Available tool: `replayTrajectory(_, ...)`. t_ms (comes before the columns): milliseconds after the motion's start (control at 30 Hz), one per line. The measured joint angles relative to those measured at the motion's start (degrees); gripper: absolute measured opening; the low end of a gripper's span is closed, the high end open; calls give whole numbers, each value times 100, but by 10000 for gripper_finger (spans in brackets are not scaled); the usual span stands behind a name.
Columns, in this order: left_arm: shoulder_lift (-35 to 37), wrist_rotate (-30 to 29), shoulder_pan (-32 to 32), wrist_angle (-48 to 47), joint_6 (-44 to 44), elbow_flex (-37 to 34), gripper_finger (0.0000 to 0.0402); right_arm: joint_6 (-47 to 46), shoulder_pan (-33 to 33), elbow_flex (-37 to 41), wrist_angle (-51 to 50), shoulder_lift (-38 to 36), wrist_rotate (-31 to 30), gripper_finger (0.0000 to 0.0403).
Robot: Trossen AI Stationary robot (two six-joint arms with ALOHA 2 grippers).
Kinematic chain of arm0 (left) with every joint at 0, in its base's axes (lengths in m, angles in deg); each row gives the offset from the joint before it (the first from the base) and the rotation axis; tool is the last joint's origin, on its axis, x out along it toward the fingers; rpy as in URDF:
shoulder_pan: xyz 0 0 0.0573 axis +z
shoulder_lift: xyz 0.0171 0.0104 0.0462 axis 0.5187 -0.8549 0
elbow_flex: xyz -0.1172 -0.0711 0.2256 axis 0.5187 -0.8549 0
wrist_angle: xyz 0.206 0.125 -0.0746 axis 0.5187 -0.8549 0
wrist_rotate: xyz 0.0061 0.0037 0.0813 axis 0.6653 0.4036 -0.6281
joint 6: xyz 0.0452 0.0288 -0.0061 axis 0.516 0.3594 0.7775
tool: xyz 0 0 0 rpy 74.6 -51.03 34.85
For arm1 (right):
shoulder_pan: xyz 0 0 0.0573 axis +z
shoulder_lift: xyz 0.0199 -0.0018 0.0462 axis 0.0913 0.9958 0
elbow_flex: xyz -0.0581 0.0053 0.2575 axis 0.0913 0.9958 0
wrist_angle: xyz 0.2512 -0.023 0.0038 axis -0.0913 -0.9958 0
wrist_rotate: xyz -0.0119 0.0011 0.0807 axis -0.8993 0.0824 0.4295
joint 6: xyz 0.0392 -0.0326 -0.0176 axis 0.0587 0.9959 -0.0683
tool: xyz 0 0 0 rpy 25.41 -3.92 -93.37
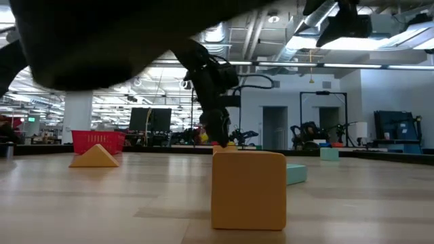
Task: Sort & place blocks by color
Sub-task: Put the yellow block into the black bin
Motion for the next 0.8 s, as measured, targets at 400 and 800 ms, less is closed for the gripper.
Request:
replayTrajectory(400,-589,229,80,-907,258,538,375,-134,67,0,-161,0,4,319)
replayTrajectory(800,-594,7,-24,-1298,-684,667,146,25,-148,0,-143,0,4,319)
